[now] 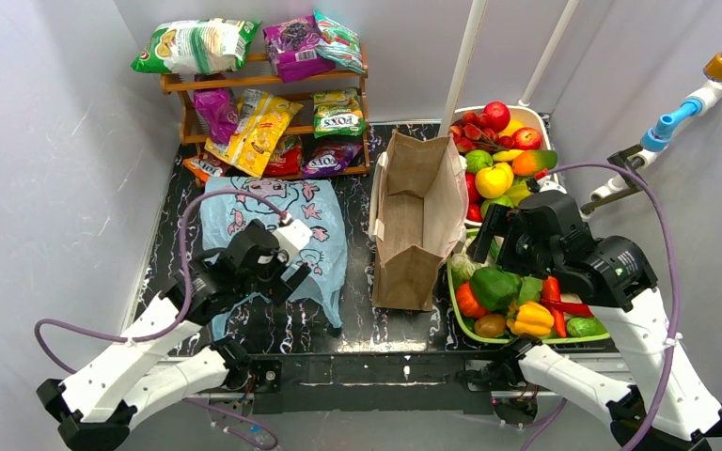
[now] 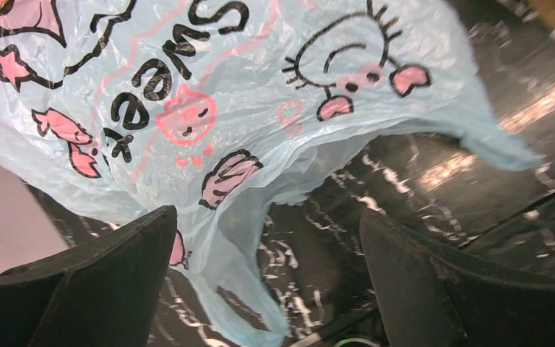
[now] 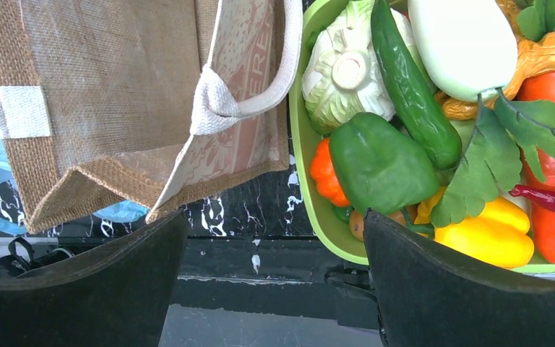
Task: Place the food into the grocery bag and tie it
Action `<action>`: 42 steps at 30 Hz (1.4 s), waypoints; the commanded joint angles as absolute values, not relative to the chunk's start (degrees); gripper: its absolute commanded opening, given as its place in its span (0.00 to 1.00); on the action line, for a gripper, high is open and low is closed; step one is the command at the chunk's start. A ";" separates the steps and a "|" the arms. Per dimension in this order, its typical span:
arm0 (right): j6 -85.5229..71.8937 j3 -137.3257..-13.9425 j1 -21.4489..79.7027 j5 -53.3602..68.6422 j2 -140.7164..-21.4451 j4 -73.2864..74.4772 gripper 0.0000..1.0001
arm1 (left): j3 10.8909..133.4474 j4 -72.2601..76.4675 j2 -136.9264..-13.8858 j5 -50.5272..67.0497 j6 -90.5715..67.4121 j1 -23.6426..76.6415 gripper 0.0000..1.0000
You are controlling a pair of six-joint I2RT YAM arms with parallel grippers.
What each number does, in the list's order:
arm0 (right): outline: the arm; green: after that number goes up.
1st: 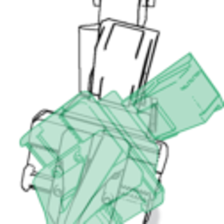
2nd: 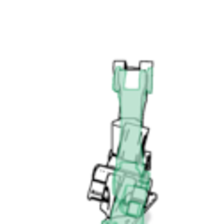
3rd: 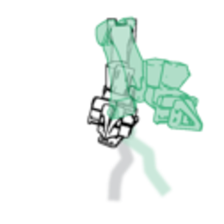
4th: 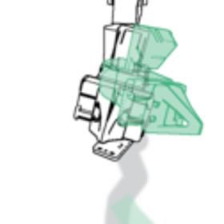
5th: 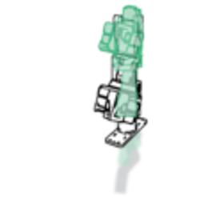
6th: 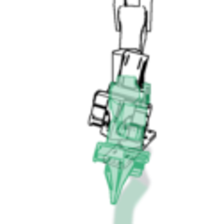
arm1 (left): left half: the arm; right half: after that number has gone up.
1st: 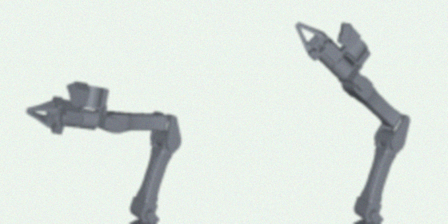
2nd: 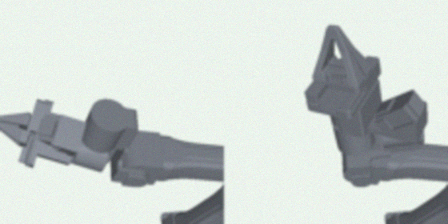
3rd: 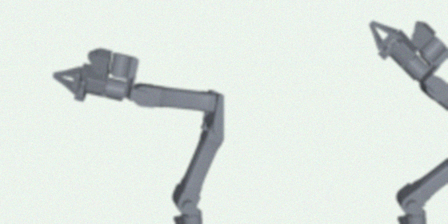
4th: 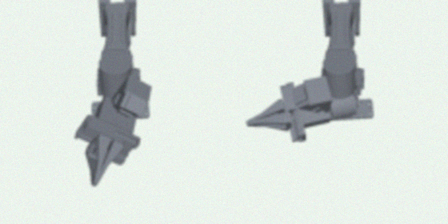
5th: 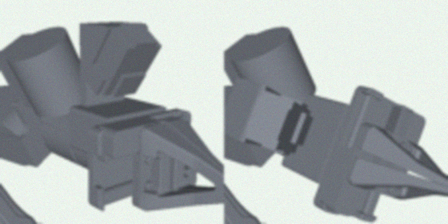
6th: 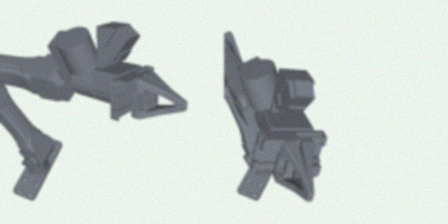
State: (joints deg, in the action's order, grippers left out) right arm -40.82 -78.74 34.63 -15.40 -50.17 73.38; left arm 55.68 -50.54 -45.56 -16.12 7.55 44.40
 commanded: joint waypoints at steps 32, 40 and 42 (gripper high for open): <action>-41.51 -79.15 34.81 -10.33 -44.97 67.92 0.98 | 75.02 -55.26 -70.06 -48.29 8.48 49.90 0.00; -40.51 -80.76 34.81 -9.96 -45.31 67.85 0.98 | 95.71 -72.07 -76.92 -45.19 -9.00 49.65 0.00; -40.43 -81.10 34.87 -9.84 -45.25 67.73 0.98 | 101.56 -76.50 -78.61 -43.82 -14.26 48.72 0.00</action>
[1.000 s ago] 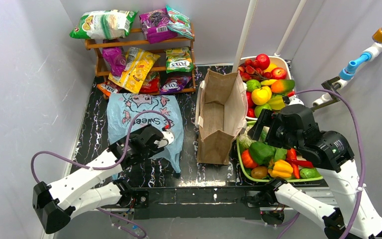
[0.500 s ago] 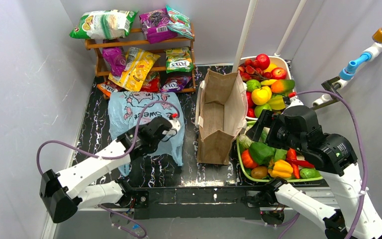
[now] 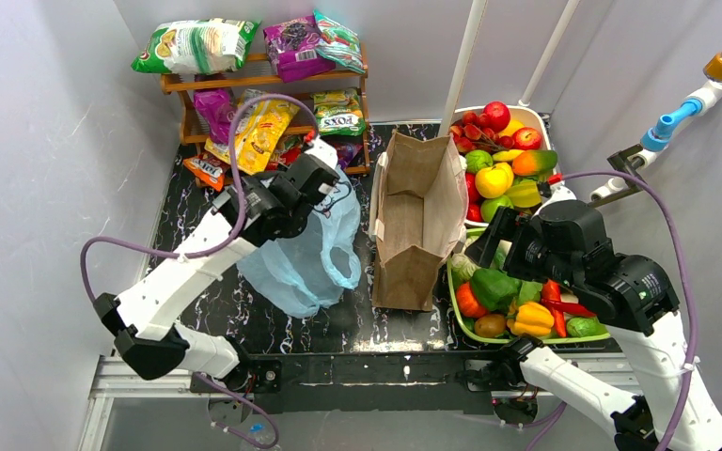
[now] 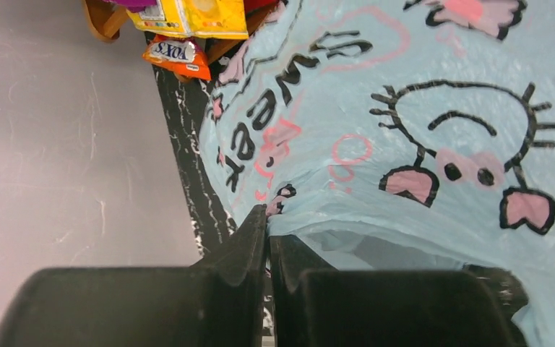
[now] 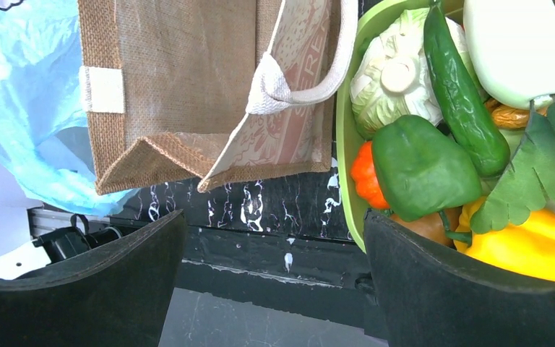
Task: Place the food into the grocery bag and tie it
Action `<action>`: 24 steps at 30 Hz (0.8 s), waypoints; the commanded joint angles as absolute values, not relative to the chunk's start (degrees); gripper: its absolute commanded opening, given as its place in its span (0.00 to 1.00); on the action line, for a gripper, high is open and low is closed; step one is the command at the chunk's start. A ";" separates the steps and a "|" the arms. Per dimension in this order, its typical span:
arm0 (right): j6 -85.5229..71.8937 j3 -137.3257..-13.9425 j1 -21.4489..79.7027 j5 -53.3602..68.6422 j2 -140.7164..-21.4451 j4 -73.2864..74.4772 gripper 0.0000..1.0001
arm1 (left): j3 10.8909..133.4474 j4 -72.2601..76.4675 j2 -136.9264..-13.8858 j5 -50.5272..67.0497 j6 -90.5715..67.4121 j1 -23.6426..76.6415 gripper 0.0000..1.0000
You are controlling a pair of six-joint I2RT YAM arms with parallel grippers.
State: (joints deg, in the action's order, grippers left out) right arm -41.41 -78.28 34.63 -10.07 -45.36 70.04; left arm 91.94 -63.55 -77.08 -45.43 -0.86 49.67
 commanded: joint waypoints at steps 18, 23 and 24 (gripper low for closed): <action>-37.75 -79.31 34.89 9.71 -47.04 59.20 0.95 | 79.04 -60.73 -70.17 8.64 -35.83 38.44 0.08; -35.67 -80.61 34.89 8.14 -47.37 60.66 0.95 | 76.94 -51.86 -64.97 11.45 -45.71 38.38 0.00; -35.37 -80.54 34.89 8.70 -47.36 60.51 0.96 | 78.89 -51.83 -64.56 11.15 -46.63 38.33 0.00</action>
